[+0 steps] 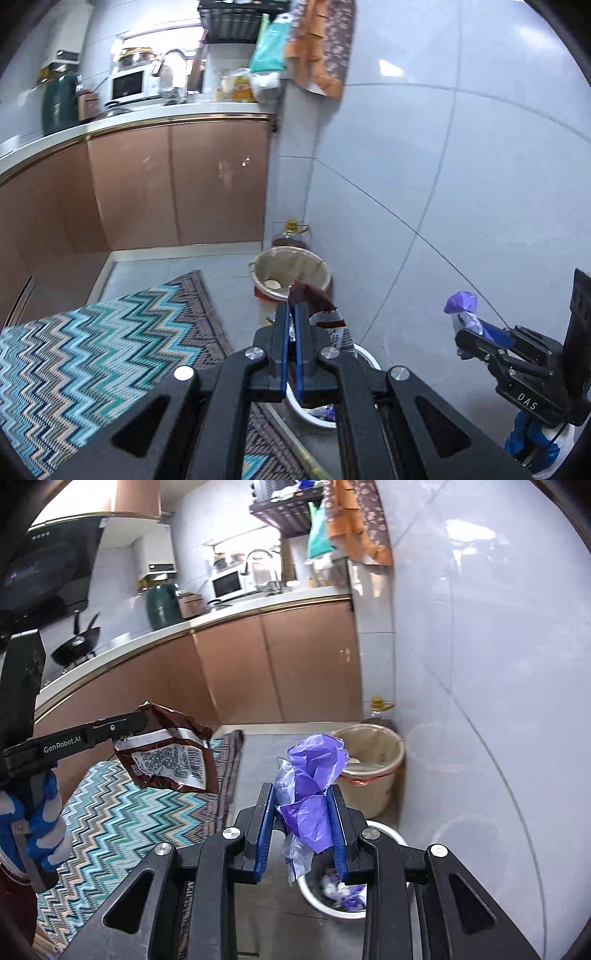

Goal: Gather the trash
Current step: 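Carry both items over the white bin and open both grippers to drop them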

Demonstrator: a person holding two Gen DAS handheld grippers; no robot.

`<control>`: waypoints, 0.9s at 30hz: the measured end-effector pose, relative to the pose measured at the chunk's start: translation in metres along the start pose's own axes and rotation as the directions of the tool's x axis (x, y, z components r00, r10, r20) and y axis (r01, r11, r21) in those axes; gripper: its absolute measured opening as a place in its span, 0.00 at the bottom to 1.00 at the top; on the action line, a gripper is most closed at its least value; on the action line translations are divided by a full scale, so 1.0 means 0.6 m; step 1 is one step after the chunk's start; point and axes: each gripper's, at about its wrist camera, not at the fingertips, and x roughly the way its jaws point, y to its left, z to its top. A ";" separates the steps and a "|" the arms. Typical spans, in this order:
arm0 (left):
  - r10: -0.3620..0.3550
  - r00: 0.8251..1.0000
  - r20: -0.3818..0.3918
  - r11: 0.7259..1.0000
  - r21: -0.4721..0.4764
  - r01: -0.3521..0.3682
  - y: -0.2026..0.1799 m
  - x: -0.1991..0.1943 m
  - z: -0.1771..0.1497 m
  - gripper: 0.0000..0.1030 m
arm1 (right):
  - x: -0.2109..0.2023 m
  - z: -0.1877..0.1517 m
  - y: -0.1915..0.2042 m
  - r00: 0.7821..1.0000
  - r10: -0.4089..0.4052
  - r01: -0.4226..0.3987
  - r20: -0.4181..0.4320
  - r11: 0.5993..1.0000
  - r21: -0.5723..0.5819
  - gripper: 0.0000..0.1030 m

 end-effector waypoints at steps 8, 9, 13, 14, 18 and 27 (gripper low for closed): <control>-0.003 0.999 -0.046 0.995 0.100 0.007 -0.075 0.092 -0.024 0.02 | 0.052 -0.013 -0.039 0.997 -0.052 0.053 -0.052 0.998 0.018 0.27; -0.005 0.999 -0.053 0.994 0.106 0.010 -0.079 0.101 -0.028 0.02 | 0.059 -0.017 -0.041 0.997 -0.056 0.058 -0.061 0.998 0.019 0.27; -0.012 0.995 -0.098 0.993 0.116 0.023 -0.094 0.150 -0.046 0.02 | 0.094 -0.031 -0.056 0.992 -0.068 0.071 -0.108 0.997 0.026 0.27; -0.011 0.994 -0.108 0.993 0.118 0.024 -0.097 0.162 -0.050 0.02 | 0.104 -0.036 -0.061 0.990 -0.072 0.076 -0.122 0.997 0.029 0.27; -0.013 0.988 -0.152 0.992 0.125 0.033 -0.107 0.205 -0.063 0.03 | 0.137 -0.057 -0.075 0.982 -0.082 0.091 -0.169 0.995 0.043 0.27; 0.011 0.976 -0.216 0.990 0.141 0.021 -0.126 0.278 -0.088 0.06 | 0.204 -0.096 -0.104 0.963 -0.107 0.125 -0.249 0.990 0.059 0.29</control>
